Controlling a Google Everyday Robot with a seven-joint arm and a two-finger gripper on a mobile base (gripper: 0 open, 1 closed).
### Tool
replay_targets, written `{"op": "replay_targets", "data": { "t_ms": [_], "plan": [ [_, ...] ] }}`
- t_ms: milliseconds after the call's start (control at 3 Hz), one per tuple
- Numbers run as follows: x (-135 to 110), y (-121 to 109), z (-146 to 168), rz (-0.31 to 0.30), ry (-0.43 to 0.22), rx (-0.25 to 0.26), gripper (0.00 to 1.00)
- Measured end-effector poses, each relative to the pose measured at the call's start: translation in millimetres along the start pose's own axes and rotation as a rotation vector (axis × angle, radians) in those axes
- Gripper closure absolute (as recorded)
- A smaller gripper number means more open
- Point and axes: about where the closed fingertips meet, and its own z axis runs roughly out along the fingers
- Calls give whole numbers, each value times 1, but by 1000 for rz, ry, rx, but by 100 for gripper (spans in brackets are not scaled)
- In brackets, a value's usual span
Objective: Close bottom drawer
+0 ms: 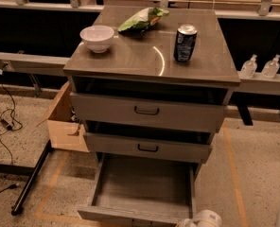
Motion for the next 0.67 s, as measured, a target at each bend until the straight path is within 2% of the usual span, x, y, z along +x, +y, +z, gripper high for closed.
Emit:
{"op": "replay_targets", "data": {
  "t_ms": [667],
  "plan": [
    [-11, -34, 22, -107, -4, 168, 100]
  ]
}}
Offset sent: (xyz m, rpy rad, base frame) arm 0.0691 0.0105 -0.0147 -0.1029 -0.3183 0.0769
